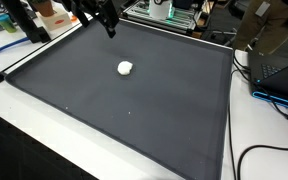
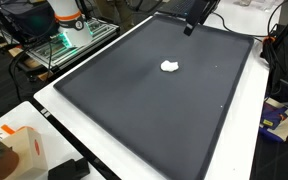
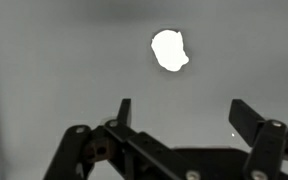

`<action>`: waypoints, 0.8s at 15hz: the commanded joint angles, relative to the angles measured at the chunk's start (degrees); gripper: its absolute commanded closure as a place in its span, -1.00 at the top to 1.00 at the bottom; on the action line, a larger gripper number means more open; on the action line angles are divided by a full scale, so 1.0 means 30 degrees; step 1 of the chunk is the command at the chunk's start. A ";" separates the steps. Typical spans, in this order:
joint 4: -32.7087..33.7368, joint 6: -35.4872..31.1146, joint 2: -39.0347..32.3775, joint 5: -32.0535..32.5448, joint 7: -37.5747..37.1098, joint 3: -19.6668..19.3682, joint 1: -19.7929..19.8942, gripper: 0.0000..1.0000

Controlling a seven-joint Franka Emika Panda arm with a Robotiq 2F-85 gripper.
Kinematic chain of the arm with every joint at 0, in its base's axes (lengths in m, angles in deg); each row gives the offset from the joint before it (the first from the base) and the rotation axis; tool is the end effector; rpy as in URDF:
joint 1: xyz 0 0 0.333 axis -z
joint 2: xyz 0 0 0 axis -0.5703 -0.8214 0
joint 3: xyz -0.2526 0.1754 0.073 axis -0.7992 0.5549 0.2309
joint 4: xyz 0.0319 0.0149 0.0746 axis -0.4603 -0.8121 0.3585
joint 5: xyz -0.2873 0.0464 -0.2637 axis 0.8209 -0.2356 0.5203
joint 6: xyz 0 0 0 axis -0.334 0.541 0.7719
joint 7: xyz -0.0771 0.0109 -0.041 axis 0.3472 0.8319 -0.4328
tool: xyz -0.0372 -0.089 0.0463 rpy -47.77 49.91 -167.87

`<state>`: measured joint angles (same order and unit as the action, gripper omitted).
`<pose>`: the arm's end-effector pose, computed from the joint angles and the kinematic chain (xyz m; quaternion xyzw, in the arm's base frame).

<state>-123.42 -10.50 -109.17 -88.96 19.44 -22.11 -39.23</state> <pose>0.6859 0.0479 0.3905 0.9909 -0.0296 -0.1298 0.0201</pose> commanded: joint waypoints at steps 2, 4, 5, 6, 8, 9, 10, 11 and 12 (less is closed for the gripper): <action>0.4572 0.4057 -0.2730 -0.0808 0.0525 0.0220 0.0725 1.00; 0.6645 0.5352 -0.3983 -0.1172 0.0713 0.0250 0.1001 1.00; 0.7570 0.5790 -0.4614 -0.1323 0.0563 0.0225 0.1086 1.00; 0.8355 0.6035 -0.5201 -0.1493 0.0476 0.0237 0.1187 1.00; 0.9564 0.6422 -0.6169 -0.1791 0.0195 0.0254 0.1317 1.00; 0.9989 0.6534 -0.6573 -0.1865 0.0101 0.0248 0.1339 1.00; 1.0326 0.6586 -0.6978 -0.1842 -0.0017 0.0213 0.1313 1.00; 1.0573 0.6583 -0.7333 -0.1837 -0.0106 0.0097 0.1248 1.00; 1.0852 0.6626 -0.7690 -0.1814 -0.0184 0.0078 0.1254 1.00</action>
<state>-96.85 6.60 -127.40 -93.35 20.41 -22.10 -35.92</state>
